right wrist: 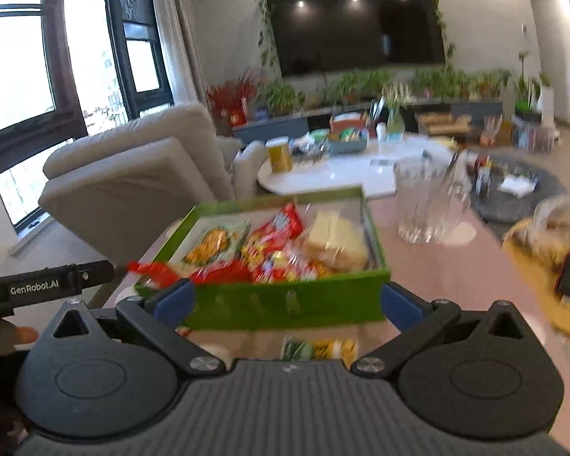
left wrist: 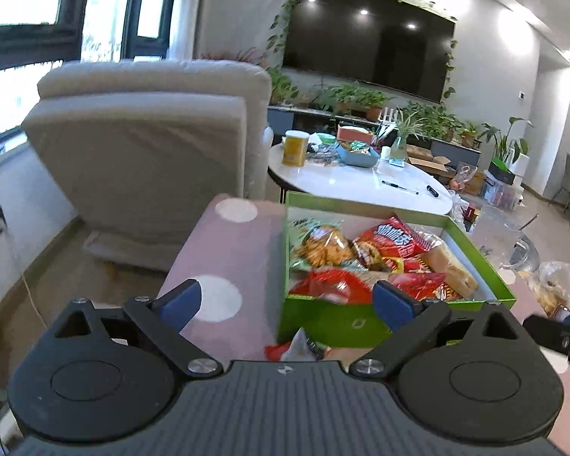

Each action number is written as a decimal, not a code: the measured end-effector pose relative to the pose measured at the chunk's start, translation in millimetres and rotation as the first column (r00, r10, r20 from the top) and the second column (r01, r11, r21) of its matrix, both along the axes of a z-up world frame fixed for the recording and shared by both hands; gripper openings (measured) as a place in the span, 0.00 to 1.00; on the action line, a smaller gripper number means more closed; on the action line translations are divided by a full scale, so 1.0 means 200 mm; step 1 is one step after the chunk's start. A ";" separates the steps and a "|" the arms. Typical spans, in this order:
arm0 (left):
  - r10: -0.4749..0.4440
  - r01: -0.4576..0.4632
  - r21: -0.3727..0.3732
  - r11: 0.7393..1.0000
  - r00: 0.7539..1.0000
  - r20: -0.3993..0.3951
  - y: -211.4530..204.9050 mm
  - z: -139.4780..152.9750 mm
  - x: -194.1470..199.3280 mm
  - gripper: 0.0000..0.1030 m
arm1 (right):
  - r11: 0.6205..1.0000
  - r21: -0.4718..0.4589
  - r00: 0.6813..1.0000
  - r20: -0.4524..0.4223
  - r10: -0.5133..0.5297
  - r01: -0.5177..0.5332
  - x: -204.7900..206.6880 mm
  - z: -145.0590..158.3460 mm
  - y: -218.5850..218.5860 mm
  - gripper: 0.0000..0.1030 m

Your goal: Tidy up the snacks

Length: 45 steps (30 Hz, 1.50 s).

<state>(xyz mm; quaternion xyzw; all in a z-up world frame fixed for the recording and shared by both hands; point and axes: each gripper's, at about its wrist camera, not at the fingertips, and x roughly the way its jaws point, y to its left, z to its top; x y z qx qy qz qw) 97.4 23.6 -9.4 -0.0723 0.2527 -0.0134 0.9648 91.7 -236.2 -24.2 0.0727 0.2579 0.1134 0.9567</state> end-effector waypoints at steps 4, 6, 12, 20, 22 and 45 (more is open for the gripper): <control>0.029 -0.029 -0.011 1.000 1.000 0.004 0.03 -0.04 -0.03 0.94 | 1.000 -0.003 1.000 -0.014 0.006 -0.006 -0.05 -0.02 0.05 0.58; 0.015 -0.015 0.025 1.000 1.000 -0.007 0.01 -0.06 -0.04 0.94 | 1.000 -0.008 1.000 -0.007 0.004 -0.004 -0.05 -0.02 0.06 0.58; -0.035 0.037 0.079 0.996 0.999 -0.027 -0.01 -0.15 -0.08 0.94 | 1.000 -0.002 1.000 -0.018 0.005 -0.005 -0.09 -0.03 0.11 0.58; -0.067 0.074 0.060 0.995 0.992 -0.106 0.01 -0.26 -0.06 0.94 | 0.999 0.040 0.997 -0.080 -0.013 0.017 -0.08 -0.06 0.11 0.58; -0.075 0.083 0.066 0.994 0.990 -0.116 0.01 -0.27 -0.06 0.94 | 0.999 0.039 0.996 -0.088 -0.010 0.014 -0.07 -0.06 0.12 0.58; -0.170 0.195 0.106 0.975 0.964 -0.205 -0.08 -0.40 0.00 0.86 | 0.999 -0.013 0.991 -0.131 0.032 -0.034 -0.07 -0.08 0.18 0.58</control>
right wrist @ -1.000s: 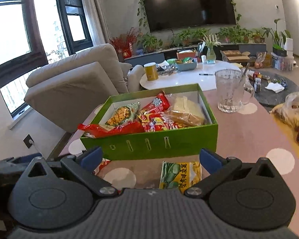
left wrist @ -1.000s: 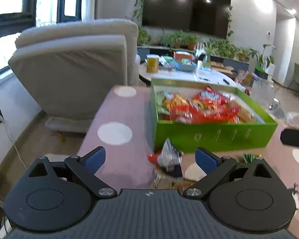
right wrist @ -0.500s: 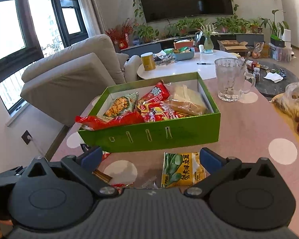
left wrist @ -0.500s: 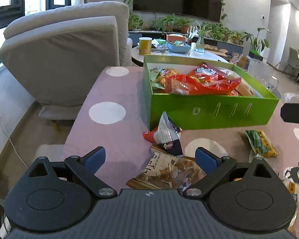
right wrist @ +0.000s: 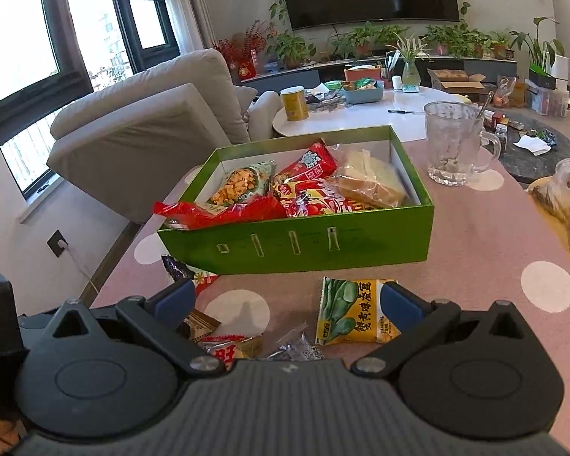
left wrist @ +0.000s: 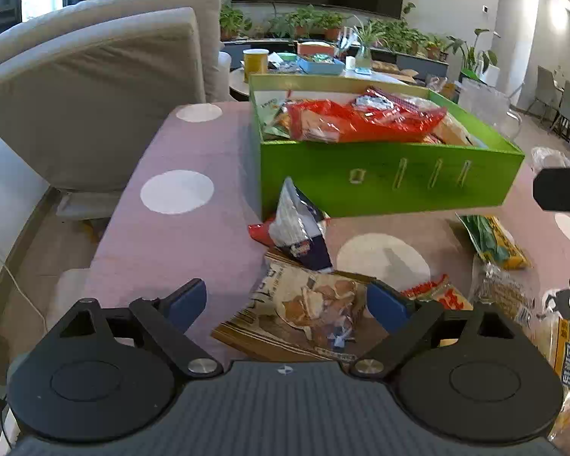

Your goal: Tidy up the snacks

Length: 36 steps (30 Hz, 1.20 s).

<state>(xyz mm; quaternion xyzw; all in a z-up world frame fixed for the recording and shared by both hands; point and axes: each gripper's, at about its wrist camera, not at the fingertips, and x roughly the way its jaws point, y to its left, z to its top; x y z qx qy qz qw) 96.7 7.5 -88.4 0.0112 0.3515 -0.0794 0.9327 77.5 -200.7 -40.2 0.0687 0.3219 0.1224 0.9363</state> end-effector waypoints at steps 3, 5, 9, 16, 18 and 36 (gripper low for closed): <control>-0.010 0.011 0.014 1.000 1.000 -0.023 -0.02 -0.03 0.01 0.80 | 1.000 -0.002 1.000 -0.003 0.003 -0.003 0.00 0.00 0.00 0.58; -0.019 0.019 0.011 1.000 1.000 -0.020 -0.02 -0.04 0.01 0.78 | 1.000 -0.005 1.000 -0.003 0.010 -0.010 -0.01 0.00 0.01 0.58; -0.037 0.037 0.024 0.999 0.999 -0.005 -0.02 -0.04 -0.01 0.72 | 0.999 -0.006 0.999 -0.010 0.031 -0.031 -0.02 0.00 0.02 0.58; -0.036 0.035 0.023 0.999 0.999 0.027 0.00 0.00 -0.04 0.62 | 0.994 -0.007 0.994 -0.034 0.106 -0.106 -0.04 0.00 0.06 0.58; -0.025 0.025 0.016 1.000 0.999 0.040 0.02 0.02 -0.05 0.62 | 0.992 -0.012 0.991 -0.042 0.129 -0.129 -0.05 0.00 0.08 0.58; -0.037 0.037 -0.004 0.999 0.999 -0.004 0.14 0.01 -0.14 0.74 | 0.950 -0.034 0.934 -0.198 0.298 -0.311 -0.06 -0.09 0.24 0.58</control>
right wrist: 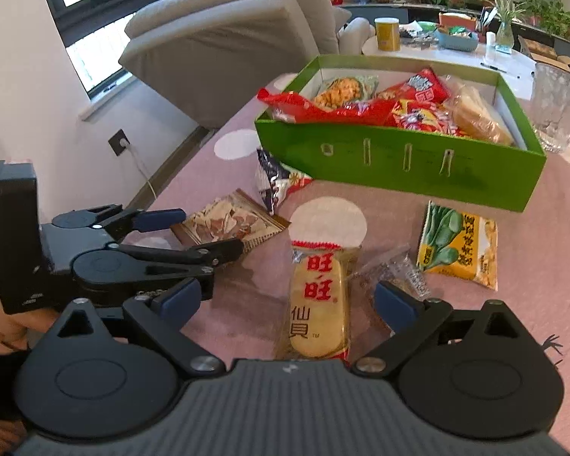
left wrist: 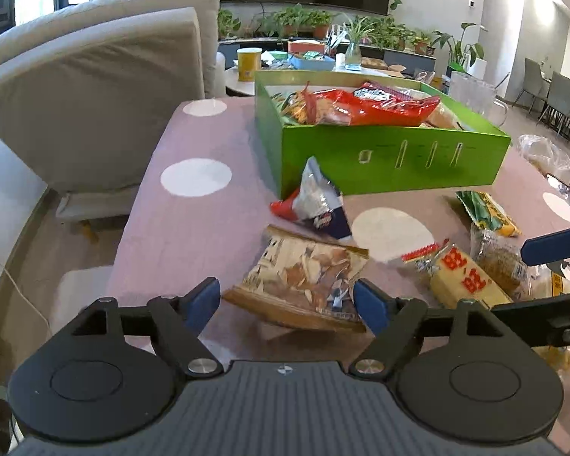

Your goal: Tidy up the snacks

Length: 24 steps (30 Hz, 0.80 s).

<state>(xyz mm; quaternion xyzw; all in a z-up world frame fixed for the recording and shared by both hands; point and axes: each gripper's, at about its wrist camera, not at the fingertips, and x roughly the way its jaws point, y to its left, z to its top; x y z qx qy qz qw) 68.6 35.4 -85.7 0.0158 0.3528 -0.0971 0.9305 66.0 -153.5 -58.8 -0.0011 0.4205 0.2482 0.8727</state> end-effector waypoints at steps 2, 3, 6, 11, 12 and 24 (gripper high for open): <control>0.017 -0.017 0.000 1.000 1.000 -0.010 0.03 0.00 -0.02 0.76 | 1.000 -0.006 1.000 -0.008 0.004 -0.004 0.00 -0.01 0.01 0.58; 0.023 -0.023 0.002 1.000 1.000 -0.013 0.04 0.01 -0.02 0.77 | 1.000 -0.003 1.000 -0.012 0.007 -0.007 0.00 -0.01 0.01 0.58; 0.042 -0.041 0.024 0.999 0.999 -0.018 0.07 0.00 -0.03 0.77 | 1.000 -0.013 1.000 -0.020 0.006 -0.006 0.01 -0.03 0.03 0.58; 0.132 -0.131 0.034 0.991 0.991 -0.027 0.14 -0.01 0.00 0.76 | 1.000 -0.017 0.999 -0.036 -0.009 0.008 0.02 -0.04 0.03 0.58; 0.132 -0.132 0.020 0.991 0.991 -0.024 0.14 0.00 -0.01 0.76 | 1.000 -0.017 0.999 -0.035 -0.009 0.008 0.02 -0.04 0.03 0.58; 0.096 -0.095 0.022 0.995 0.994 -0.059 -0.04 0.00 0.15 0.87 | 1.000 -0.019 0.999 -0.042 -0.009 0.008 0.02 -0.06 0.03 0.58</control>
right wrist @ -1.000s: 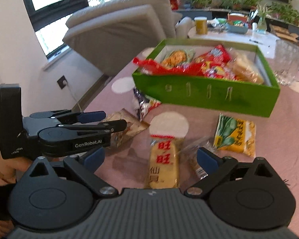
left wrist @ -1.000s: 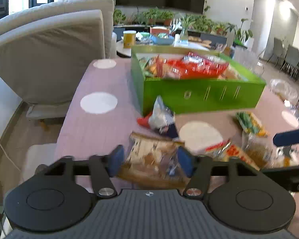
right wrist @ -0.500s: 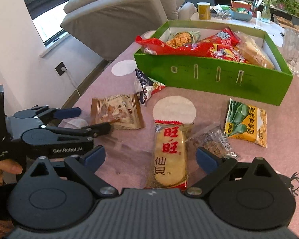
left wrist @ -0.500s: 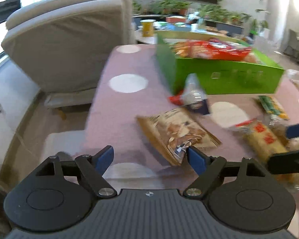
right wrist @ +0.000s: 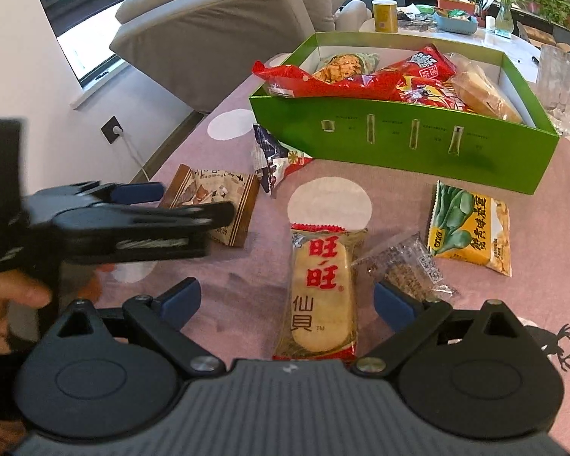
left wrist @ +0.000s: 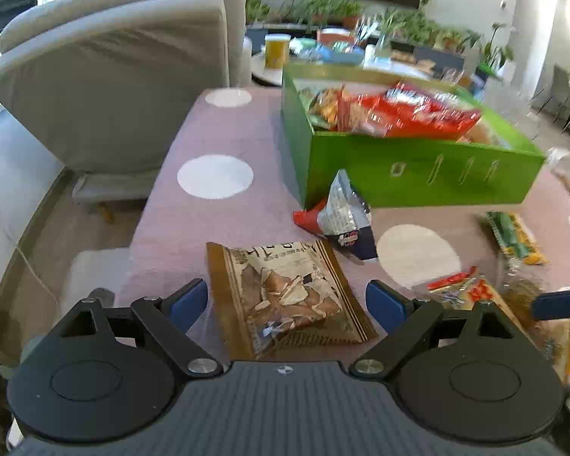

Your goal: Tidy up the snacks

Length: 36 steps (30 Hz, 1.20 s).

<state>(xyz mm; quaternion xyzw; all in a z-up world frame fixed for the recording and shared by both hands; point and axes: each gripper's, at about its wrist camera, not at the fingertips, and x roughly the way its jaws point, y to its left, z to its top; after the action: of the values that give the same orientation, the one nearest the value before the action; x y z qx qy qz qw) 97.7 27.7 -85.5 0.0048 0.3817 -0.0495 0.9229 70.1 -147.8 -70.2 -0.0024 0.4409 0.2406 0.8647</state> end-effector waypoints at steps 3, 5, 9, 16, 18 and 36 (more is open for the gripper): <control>0.009 -0.008 0.033 0.999 1.000 -0.024 -0.03 -0.04 0.04 0.87 | 1.000 0.002 1.000 0.008 0.004 -0.004 -0.01 0.01 0.00 0.58; -0.001 0.001 0.047 0.999 1.000 0.004 -0.03 -0.05 0.02 0.85 | 1.000 0.004 1.000 0.012 0.007 -0.007 -0.01 0.00 0.00 0.58; 0.025 -0.027 0.037 0.999 0.998 0.053 0.00 -0.03 -0.02 0.62 | 1.000 0.008 1.000 0.009 0.013 -0.013 0.00 -0.01 0.00 0.58; 0.011 -0.009 -0.030 1.000 0.997 0.076 0.08 0.03 -0.09 0.43 | 1.000 -0.006 1.000 0.000 0.001 -0.001 0.01 -0.02 0.02 0.58; 0.015 -0.012 -0.044 0.999 0.997 0.080 0.09 0.05 -0.10 0.42 | 1.000 -0.010 1.000 0.004 0.002 -0.002 0.01 -0.02 0.02 0.58; -0.027 0.026 -0.040 0.999 0.999 -0.024 0.09 0.00 -0.12 0.69 | 0.999 -0.041 1.000 0.014 -0.010 0.011 0.02 -0.02 0.04 0.58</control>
<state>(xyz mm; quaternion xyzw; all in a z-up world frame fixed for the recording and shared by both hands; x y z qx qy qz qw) 73.4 45.2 -85.9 -0.0089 0.3920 -0.0693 0.9173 74.2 -138.8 -74.9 -0.0192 0.4399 0.2269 0.8687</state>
